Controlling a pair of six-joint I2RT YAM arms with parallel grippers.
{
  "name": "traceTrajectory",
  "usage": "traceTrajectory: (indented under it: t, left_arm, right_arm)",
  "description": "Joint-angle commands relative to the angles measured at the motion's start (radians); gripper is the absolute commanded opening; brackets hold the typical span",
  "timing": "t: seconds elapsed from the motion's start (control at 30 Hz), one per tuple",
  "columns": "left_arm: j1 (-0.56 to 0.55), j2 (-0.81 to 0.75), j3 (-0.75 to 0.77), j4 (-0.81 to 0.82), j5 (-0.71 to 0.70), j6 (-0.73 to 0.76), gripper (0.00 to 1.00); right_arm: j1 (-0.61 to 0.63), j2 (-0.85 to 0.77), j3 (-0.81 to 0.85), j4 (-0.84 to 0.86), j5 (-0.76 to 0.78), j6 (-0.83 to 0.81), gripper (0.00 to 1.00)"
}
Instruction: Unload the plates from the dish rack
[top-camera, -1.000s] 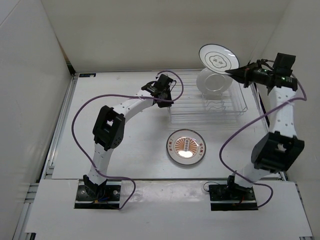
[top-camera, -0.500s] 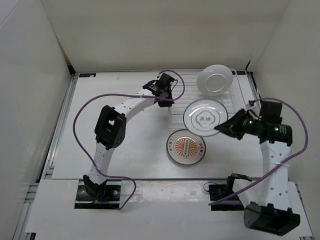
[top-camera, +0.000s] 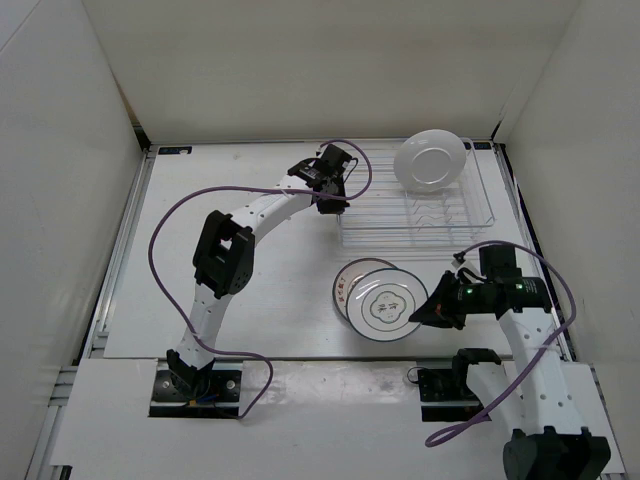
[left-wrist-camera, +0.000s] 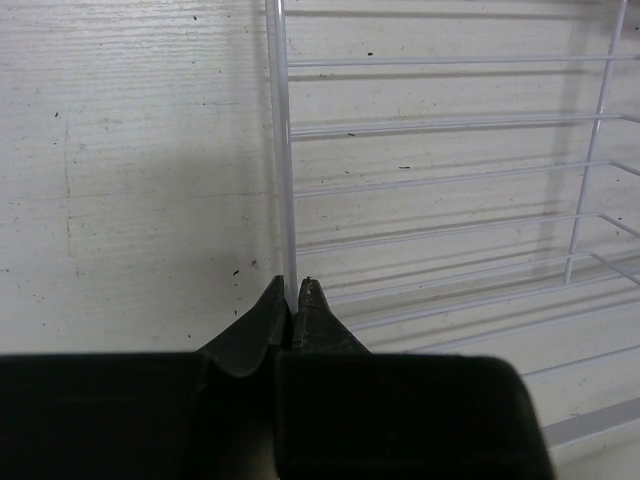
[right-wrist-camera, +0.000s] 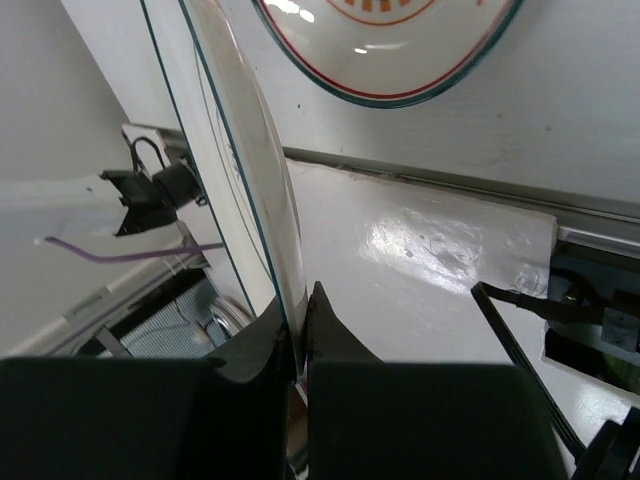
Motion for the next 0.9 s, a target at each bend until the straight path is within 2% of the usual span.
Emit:
traceTrajectory:
  t: [0.0,0.1,0.13,0.2,0.3,0.5,0.7,0.73,0.83,0.87]
  left_arm:
    - [-0.016,0.076,-0.024,-0.165,0.124,0.006,0.00]
    - [-0.018,0.076,-0.027,-0.173,0.122,0.011,0.00]
    - [-0.017,0.074,-0.025,-0.173,0.122,0.009,0.00]
    - [-0.017,0.078,-0.025,-0.173,0.122,0.009,0.00]
    - [-0.019,0.074,-0.024,-0.179,0.122,0.009,0.00]
    - [-0.024,0.071,-0.025,-0.184,0.121,0.019,0.00]
    - [-0.028,0.050,-0.057,-0.171,0.121,0.034,0.00]
    - [-0.028,0.053,-0.057,-0.171,0.116,0.035,0.00]
    - [-0.034,0.056,-0.059,-0.164,0.117,0.040,0.00]
    - [-0.039,0.059,-0.062,-0.162,0.122,0.035,0.00]
  right_arm:
    - [0.074,0.046,0.047,0.141,-0.043,0.035,0.00]
    - [0.183,0.115,0.054,0.241,-0.008,0.100,0.00]
    - [0.270,0.144,0.063,0.261,0.004,0.112,0.00]
    - [0.365,0.179,0.096,0.329,0.052,0.149,0.00]
    - [0.467,0.265,0.161,0.327,0.130,0.131,0.00]
    - [0.577,0.470,0.223,0.424,0.138,0.076,0.00]
    - [0.631,0.667,0.539,0.320,0.224,-0.013,0.00]
    - [0.634,0.687,0.629,0.320,0.215,-0.007,0.00]
    - [0.642,0.799,0.680,0.342,0.146,0.071,0.00]
    - [0.645,0.808,0.673,0.419,0.141,0.153,0.00]
